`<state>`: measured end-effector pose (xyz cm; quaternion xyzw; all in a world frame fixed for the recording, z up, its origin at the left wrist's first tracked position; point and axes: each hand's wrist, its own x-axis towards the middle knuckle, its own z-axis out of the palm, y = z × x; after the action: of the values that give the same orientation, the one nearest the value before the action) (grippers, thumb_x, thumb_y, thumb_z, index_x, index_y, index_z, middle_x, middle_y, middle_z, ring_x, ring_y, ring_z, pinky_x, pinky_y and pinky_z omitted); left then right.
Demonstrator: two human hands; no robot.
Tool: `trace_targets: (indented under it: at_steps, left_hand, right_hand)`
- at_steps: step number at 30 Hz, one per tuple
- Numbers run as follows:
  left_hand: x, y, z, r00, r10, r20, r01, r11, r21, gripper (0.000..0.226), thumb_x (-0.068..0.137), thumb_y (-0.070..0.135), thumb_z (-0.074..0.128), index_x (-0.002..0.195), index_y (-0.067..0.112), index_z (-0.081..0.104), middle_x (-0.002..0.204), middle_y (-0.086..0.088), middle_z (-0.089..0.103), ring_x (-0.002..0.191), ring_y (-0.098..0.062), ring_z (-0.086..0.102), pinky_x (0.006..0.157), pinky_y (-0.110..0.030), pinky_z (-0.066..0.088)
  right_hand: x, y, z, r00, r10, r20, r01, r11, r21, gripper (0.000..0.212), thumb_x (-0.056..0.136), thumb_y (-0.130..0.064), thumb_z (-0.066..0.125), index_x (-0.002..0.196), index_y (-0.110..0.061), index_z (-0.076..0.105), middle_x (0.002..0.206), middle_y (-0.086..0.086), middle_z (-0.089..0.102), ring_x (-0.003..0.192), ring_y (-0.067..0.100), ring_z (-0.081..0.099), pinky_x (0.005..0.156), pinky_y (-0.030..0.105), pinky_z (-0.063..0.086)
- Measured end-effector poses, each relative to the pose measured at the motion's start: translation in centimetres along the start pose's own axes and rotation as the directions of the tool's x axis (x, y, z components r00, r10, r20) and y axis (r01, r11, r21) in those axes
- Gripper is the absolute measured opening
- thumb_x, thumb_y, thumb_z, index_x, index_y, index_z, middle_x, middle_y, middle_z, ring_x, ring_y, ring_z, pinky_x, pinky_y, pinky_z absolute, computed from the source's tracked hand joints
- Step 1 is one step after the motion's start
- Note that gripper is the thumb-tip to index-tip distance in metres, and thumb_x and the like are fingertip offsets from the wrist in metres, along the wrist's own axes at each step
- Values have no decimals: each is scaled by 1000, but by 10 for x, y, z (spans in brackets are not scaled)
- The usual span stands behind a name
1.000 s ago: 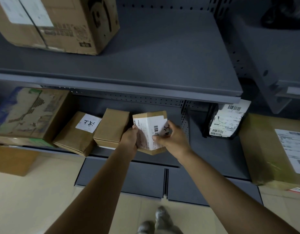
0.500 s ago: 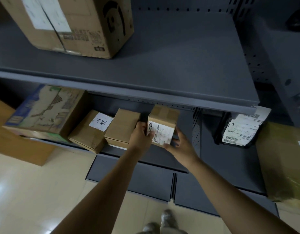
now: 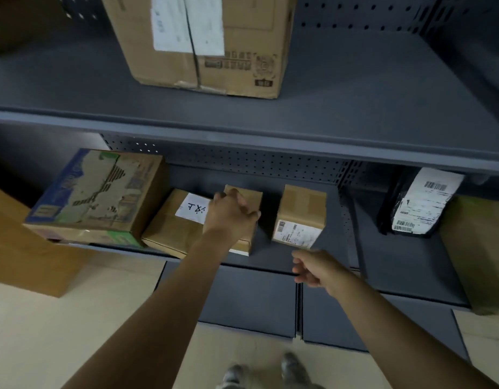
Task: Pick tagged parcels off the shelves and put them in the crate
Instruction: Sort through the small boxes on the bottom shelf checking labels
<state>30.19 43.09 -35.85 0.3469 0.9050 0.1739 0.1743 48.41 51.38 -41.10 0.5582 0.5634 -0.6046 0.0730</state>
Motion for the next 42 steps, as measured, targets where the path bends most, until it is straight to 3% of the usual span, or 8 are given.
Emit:
trace_targets:
  at_steps: [3, 8, 15, 19, 23, 27, 32, 42]
  left_hand:
    - [-5, -16, -2, 995, -49, 91, 47, 998, 31, 86, 78, 52, 70, 143, 12, 31, 141, -16, 35, 132, -36, 33, 105, -45, 36]
    - [-6, -30, 12, 974, -53, 218, 40, 997, 62, 108, 76, 57, 70, 149, 4, 11, 145, -25, 30, 135, -40, 30, 110, -45, 34]
    - [0, -44, -1, 964, -83, 252, 128, 977, -169, 109, 64, 49, 73, 150, 17, 14, 139, -19, 44, 131, -37, 41, 92, -36, 42]
    - [0, -54, -20, 959, -75, 274, 215, 823, -526, 98, 45, 45, 66, 132, 3, 47, 110, -26, 60, 88, -21, 61, 60, -26, 41]
    - [-3, -69, -37, 890, -52, 454, 423, 470, -775, 68, 70, 31, 80, 129, 23, 49, 117, -7, 66, 101, -22, 65, 77, -35, 57]
    - [-12, -76, -50, 828, 172, 534, 450, 364, -815, 31, 87, 22, 69, 117, 19, 63, 124, -11, 63, 119, -28, 59, 100, -48, 51]
    - [-17, -81, -47, 772, 312, 553, 455, 335, -825, 57, 80, 28, 70, 135, 21, 55, 134, -8, 60, 127, -27, 54, 99, -47, 51]
    - [-23, -58, -45, 887, -8, 462, 393, 538, -746, 34, 97, 25, 56, 130, 18, 51, 126, -5, 63, 109, -24, 63, 94, -49, 49]
  right_hand:
    - [-13, -18, 31, 996, -91, 0, 91, 995, 43, 20, 101, -28, 50, 114, -14, 55, 104, 10, 61, 85, 19, 60, 73, 30, 46]
    - [-31, -43, 75, 964, -267, 15, 265, 961, 73, 42, 104, -27, 43, 146, -24, 46, 146, 0, 49, 134, 22, 47, 109, 36, 39]
    - [-45, -44, 82, 950, -311, 13, 308, 946, 100, 42, 104, -29, 44, 146, -29, 43, 149, -2, 47, 135, 18, 45, 103, 31, 43]
    - [-54, -52, 85, 922, -385, -51, 388, 910, 143, 44, 102, -17, 50, 145, -19, 42, 134, 1, 55, 117, 16, 52, 90, 26, 45]
    - [-56, -57, 82, 966, -255, -50, 258, 919, 299, 53, 99, -38, 53, 148, -22, 36, 149, 6, 44, 130, 30, 50, 106, 43, 44]
    - [-56, -56, 79, 965, -221, 140, 122, 854, 506, 51, 91, -53, 58, 133, -27, 51, 138, 8, 54, 123, 32, 56, 106, 52, 44]
    - [-60, -59, 78, 949, -278, 152, 129, 777, 616, 41, 87, -50, 63, 121, -29, 61, 122, 7, 66, 119, 28, 61, 103, 51, 47]
    - [-50, -66, 92, 820, -460, -341, 452, 885, -108, 119, 55, -61, 80, 149, -12, 26, 143, 9, 41, 132, 26, 43, 109, 43, 42]
